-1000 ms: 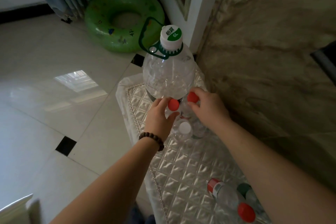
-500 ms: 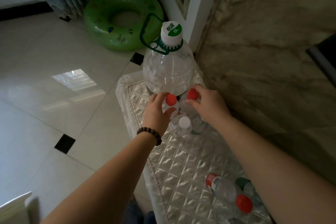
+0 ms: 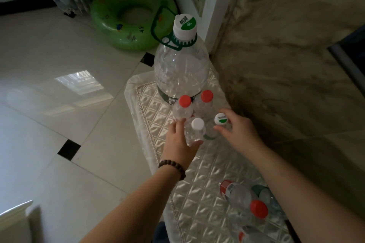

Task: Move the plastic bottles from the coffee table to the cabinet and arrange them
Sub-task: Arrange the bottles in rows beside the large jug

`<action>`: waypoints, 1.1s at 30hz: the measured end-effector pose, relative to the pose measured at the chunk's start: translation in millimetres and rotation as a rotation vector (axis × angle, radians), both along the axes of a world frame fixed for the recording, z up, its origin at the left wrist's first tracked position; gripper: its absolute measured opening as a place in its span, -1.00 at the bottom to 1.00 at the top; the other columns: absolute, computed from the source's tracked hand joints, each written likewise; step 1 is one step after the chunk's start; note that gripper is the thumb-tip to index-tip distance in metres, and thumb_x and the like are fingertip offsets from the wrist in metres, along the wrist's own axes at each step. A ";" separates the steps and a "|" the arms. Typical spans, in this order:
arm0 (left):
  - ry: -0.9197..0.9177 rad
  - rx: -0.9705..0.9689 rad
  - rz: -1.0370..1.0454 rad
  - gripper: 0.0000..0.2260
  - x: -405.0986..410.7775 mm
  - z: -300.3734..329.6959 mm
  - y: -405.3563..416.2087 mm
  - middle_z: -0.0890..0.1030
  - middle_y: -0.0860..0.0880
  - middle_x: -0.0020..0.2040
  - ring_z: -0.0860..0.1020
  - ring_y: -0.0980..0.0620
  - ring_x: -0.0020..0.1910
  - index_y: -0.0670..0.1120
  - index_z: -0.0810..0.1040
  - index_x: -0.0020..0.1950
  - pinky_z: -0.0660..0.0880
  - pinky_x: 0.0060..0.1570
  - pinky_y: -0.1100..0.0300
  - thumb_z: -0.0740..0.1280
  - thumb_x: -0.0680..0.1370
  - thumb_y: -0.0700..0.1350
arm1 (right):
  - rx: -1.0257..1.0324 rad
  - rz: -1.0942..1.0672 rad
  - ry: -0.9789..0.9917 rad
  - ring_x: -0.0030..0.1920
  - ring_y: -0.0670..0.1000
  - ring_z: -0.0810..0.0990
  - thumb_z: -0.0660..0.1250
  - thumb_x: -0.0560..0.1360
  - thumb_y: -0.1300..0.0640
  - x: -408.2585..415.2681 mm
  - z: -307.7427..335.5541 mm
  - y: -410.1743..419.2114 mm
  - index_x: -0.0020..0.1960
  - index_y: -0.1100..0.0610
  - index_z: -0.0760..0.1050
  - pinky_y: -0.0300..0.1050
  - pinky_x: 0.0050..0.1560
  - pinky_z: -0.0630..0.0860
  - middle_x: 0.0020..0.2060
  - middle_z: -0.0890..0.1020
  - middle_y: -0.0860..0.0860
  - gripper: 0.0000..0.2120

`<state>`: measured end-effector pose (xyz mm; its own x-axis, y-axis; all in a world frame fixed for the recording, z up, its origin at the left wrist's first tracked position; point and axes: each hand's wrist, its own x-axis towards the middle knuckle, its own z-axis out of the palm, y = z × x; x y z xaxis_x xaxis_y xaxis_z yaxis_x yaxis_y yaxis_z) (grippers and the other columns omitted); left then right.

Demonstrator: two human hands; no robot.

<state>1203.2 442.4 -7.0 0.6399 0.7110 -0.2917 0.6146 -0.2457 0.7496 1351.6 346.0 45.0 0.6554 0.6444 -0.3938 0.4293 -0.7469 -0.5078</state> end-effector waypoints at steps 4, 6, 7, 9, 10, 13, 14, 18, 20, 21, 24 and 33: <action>-0.004 -0.006 0.056 -0.38 10.9 -2.6 -0.4 0.39 -0.03 0.35 0.42 0.00 0.28 -0.02 0.29 0.40 0.37 0.18 0.20 0.49 0.41 -0.07 | 0.032 -0.006 -0.016 0.05 0.11 0.60 0.37 0.46 -0.08 0.7 -5.5 -0.2 0.23 -0.12 0.37 0.11 0.01 0.59 0.06 0.62 0.04 -0.63; -0.009 -0.002 0.067 -0.39 8.7 -4.3 -0.2 0.43 -0.03 0.33 0.44 0.00 0.25 -0.02 0.30 0.39 0.38 0.17 0.20 0.49 0.41 -0.10 | 0.049 -0.006 -0.019 0.02 0.11 0.61 0.36 0.45 -0.11 2.4 -7.3 0.7 0.20 -0.15 0.35 0.11 -0.01 0.59 0.04 0.63 0.03 -0.64; -0.009 0.004 0.070 -0.40 6.1 -5.5 0.0 0.44 -0.03 0.32 0.44 0.00 0.24 -0.02 0.31 0.39 0.38 0.17 0.19 0.49 0.42 -0.10 | 0.055 -0.005 -0.022 0.00 0.11 0.62 0.36 0.44 -0.12 3.2 -7.6 1.5 0.18 -0.16 0.34 0.11 -0.03 0.60 0.02 0.63 0.03 -0.63; -0.018 0.005 0.080 -0.40 0.2 -9.4 0.7 0.45 -0.01 0.31 0.44 0.01 0.24 -0.02 0.31 0.39 0.39 0.18 0.20 0.49 0.42 -0.12 | 0.073 0.005 -0.027 -0.03 0.11 0.63 0.36 0.43 -0.13 4.4 -8.2 6.0 0.17 -0.17 0.33 0.10 -0.05 0.60 0.00 0.64 0.03 -0.63; -0.025 -0.003 0.084 -0.39 -1.8 -11.5 1.1 0.44 -0.01 0.31 0.43 0.02 0.24 -0.01 0.31 0.39 0.41 0.20 0.17 0.49 0.41 -0.13 | 0.084 0.011 -0.024 -0.03 0.11 0.63 0.37 0.43 -0.12 4.4 -8.8 9.1 0.18 -0.15 0.36 0.10 -0.05 0.59 -0.01 0.64 0.04 -0.63; -0.032 -0.006 0.080 -0.38 -3.3 -14.5 2.5 0.44 -0.02 0.30 0.43 0.03 0.22 -0.03 0.31 0.40 0.43 0.17 0.19 0.50 0.40 -0.16 | 0.129 0.013 0.005 -0.02 0.12 0.62 0.43 0.43 0.02 1.7 -10.8 17.3 0.17 0.01 0.47 0.07 -0.02 0.57 -0.03 0.64 0.10 -0.66; -0.031 -0.001 0.076 -0.38 -2.7 -14.5 3.0 0.45 -0.02 0.29 0.44 0.03 0.21 -0.04 0.31 0.39 0.40 0.13 0.25 0.50 0.40 -0.16 | 0.132 0.015 0.004 -0.02 0.12 0.62 0.43 0.43 0.04 0.8 -11.6 18.3 0.16 0.03 0.47 0.06 -0.02 0.57 -0.03 0.64 0.11 -0.67; -0.041 -0.035 0.092 -0.38 -1.2 -14.8 3.7 0.47 -0.04 0.29 0.47 0.01 0.21 -0.03 0.29 0.35 0.44 0.12 0.20 0.50 0.39 -0.18 | 0.137 0.008 0.005 -0.01 0.12 0.62 0.43 0.44 0.04 -0.7 -11.9 17.3 0.15 0.03 0.46 0.08 -0.01 0.58 -0.03 0.64 0.11 -0.68; -0.031 -0.033 0.086 -0.37 -2.1 -13.5 2.6 0.46 -0.05 0.29 0.46 -0.02 0.23 -0.04 0.27 0.36 0.47 0.19 0.06 0.51 0.39 -0.17 | 0.121 0.008 0.004 0.02 0.11 0.61 0.43 0.44 0.03 -1.6 -11.3 16.1 0.17 0.02 0.44 0.07 0.01 0.57 0.00 0.63 0.10 -0.66; -0.023 -0.030 0.080 -0.34 -3.2 -12.3 2.3 0.45 -0.06 0.31 0.45 -0.03 0.25 -0.04 0.25 0.38 0.46 0.21 0.03 0.51 0.38 -0.15 | 0.114 0.005 0.005 0.05 0.12 0.60 0.43 0.44 0.02 -2.4 -10.9 15.7 0.20 0.01 0.43 0.05 0.03 0.57 0.02 0.62 0.10 -0.64; -0.018 -0.026 0.063 -0.27 -11.2 -3.5 1.4 0.40 -0.04 0.38 0.39 0.00 0.33 -0.04 0.20 0.44 0.38 0.30 0.08 0.52 0.38 -0.08 | 0.087 -0.016 0.035 0.22 0.11 0.52 0.44 0.43 0.00 -4.9 -6.1 12.4 0.36 -0.03 0.34 -0.04 0.14 0.49 0.21 0.56 0.10 -0.45; -0.125 0.147 -0.164 -0.62 -59.3 59.1 -26.3 0.48 0.04 0.24 0.45 0.05 0.22 -0.01 0.43 0.30 0.34 0.18 0.26 0.37 0.51 -0.02 | 0.195 -0.207 -0.027 0.33 0.07 0.44 0.38 0.47 -0.02 -31.7 48.9 -60.4 0.40 0.01 0.34 -0.16 0.20 0.37 0.32 0.48 0.08 -0.47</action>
<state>1143.9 416.1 52.1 0.7748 0.6236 -0.1042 0.4621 -0.4461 0.7665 1319.9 285.6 93.9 0.7893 0.5580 -0.2564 0.2931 -0.7093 -0.6411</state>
